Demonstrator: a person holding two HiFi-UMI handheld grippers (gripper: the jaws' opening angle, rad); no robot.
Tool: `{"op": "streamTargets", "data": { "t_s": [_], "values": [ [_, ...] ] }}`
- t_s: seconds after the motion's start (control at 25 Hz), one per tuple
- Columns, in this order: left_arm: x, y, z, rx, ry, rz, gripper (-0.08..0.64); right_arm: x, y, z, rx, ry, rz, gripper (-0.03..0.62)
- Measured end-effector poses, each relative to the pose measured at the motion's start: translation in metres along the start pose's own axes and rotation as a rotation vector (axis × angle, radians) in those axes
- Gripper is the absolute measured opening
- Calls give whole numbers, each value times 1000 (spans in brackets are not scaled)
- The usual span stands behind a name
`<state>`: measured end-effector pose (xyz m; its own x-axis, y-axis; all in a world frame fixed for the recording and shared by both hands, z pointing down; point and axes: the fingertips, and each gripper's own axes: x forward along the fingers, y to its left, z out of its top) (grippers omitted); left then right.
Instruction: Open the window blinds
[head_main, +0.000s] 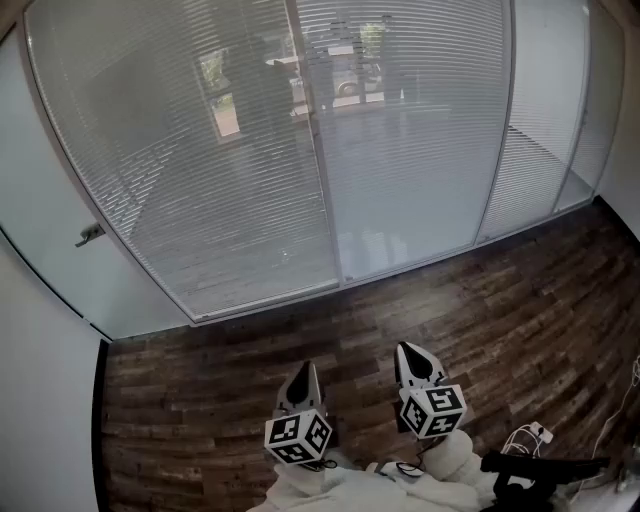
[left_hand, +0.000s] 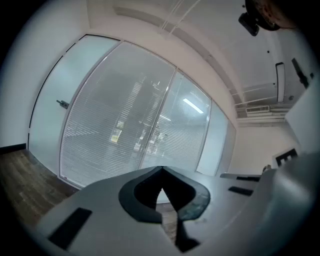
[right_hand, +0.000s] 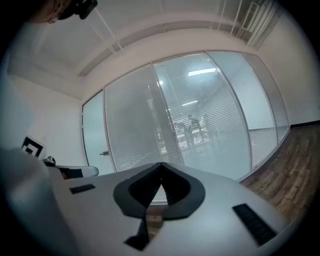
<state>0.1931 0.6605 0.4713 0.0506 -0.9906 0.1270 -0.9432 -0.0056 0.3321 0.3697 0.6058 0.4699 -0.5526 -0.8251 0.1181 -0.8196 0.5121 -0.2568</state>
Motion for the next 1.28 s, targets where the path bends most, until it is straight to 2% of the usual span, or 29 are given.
{"op": "streamTargets", "data": {
  "t_s": [0.28, 0.52, 0.72, 0.96, 1.12, 1.28],
  "values": [
    [54, -16, 26, 70, -40, -47, -1, 36, -25, 20, -9, -57, -4, 12],
    [129, 6, 37, 75, -61, -81, -2, 109, -48, 14, -1, -52, -32, 12],
    [241, 43, 63, 76, -55, -120, -2, 230, -66, 30, 10, -48, -52, 12],
    [376, 115, 128, 104, -51, -140, -2, 394, -56, 78, 8, -80, -36, 11],
    [444, 170, 168, 112, -68, -138, -2, 491, -43, 95, 12, -92, -31, 12],
    [497, 210, 188, 107, -49, -120, -2, 559, -40, 105, 12, -83, -38, 12]
  ]
}}
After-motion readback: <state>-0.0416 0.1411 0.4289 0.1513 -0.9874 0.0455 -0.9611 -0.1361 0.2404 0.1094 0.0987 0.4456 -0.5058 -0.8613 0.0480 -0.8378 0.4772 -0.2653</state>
